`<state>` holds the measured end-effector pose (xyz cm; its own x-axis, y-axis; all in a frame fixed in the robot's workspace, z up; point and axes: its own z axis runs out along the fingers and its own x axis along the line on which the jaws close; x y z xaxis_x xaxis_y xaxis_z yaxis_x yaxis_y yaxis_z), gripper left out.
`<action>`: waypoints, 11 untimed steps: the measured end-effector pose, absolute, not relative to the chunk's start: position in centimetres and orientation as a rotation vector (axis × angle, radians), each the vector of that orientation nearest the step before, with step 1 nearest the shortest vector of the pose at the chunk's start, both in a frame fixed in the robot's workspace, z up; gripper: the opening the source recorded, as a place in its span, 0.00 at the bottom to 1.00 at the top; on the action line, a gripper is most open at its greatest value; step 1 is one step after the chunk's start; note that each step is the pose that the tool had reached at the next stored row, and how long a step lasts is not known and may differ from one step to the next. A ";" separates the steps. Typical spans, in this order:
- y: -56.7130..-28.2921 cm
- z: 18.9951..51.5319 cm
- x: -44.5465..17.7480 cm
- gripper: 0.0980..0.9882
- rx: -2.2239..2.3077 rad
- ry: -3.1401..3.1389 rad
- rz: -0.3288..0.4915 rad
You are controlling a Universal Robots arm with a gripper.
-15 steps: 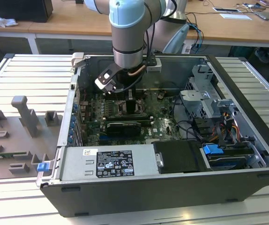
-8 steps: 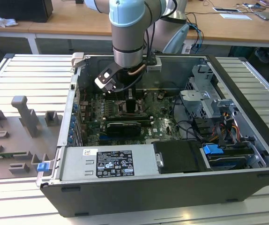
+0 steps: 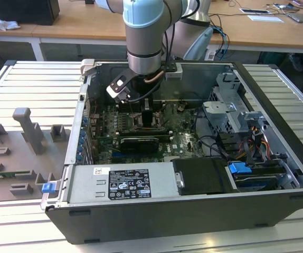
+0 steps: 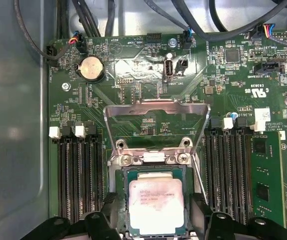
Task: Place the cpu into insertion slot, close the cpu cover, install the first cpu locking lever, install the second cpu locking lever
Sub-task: 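Place the cpu into insertion slot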
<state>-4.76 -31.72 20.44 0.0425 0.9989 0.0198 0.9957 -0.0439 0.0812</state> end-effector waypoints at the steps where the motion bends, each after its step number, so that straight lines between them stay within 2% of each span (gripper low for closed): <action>1: -31.7 20.5 -4.8 0.65 2.236 2.140 0.109; 3: -31.7 20.5 -4.8 0.63 2.236 2.139 0.109; 10: -31.7 20.8 -4.8 0.15 2.238 2.139 0.109; 11: -31.7 20.8 -4.8 0.15 2.238 2.138 0.108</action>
